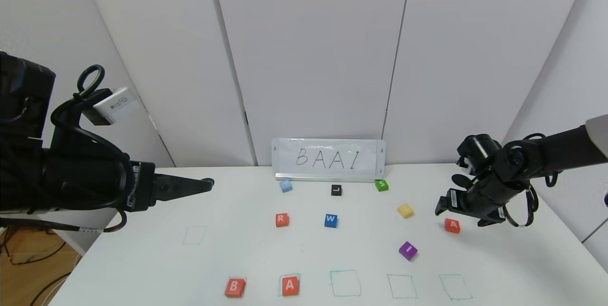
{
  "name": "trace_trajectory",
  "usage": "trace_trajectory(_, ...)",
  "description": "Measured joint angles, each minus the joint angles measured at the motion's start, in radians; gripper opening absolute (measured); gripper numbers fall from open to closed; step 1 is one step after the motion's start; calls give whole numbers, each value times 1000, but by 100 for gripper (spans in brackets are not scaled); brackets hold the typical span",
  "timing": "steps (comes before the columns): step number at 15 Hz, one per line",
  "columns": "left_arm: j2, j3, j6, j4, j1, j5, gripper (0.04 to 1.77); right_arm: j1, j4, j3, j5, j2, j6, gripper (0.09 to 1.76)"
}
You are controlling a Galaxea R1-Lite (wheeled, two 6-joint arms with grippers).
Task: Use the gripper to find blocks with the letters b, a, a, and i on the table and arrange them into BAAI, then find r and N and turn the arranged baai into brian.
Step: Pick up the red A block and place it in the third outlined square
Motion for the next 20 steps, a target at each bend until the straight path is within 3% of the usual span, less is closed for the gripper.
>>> trace_trajectory(5, 14, -2, 4, 0, 7, 0, 172, -1, 0, -16, -56, 52, 0, 171)
trace_trajectory(16, 28, -4, 14, 0, 22, 0, 172, 12, -1, -43, -58, 101, 0, 168)
trace_trajectory(20, 30, -5, 15, 0, 27, 0, 172, 13, -1, -44, -57, 103, 1, 106)
